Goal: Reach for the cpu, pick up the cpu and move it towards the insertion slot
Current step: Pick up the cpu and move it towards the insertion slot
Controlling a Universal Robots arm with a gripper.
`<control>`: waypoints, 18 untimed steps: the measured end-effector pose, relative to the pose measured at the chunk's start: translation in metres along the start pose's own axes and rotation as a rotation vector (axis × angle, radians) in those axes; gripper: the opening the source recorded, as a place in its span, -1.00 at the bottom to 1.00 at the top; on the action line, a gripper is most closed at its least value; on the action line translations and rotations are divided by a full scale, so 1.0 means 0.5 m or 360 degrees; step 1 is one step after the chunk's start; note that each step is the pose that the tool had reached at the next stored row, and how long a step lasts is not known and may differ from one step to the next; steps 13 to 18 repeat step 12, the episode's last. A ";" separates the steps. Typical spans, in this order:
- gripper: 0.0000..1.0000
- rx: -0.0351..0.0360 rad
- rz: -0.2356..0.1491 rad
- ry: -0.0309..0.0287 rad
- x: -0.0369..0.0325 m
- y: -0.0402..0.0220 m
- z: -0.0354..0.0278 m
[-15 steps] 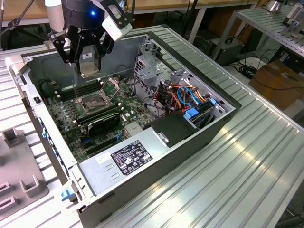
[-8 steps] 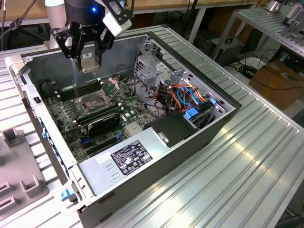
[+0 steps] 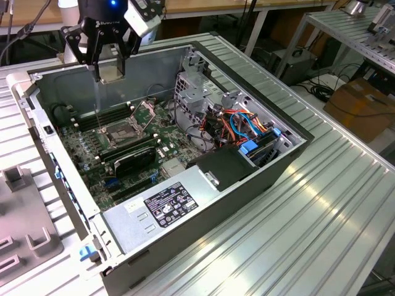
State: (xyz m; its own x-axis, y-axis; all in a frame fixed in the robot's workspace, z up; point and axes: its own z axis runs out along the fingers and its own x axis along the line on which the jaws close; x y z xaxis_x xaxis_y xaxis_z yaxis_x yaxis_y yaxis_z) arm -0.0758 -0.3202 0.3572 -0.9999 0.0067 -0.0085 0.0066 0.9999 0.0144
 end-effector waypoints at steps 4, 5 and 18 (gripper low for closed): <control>0.09 0.0000 -0.0003 0.00007 -0.002 0.007 0.000; 0.09 0.0000 -0.0012 0.00009 -0.002 0.007 0.000; 0.09 0.0026 -0.0016 0.00009 -0.003 0.007 0.000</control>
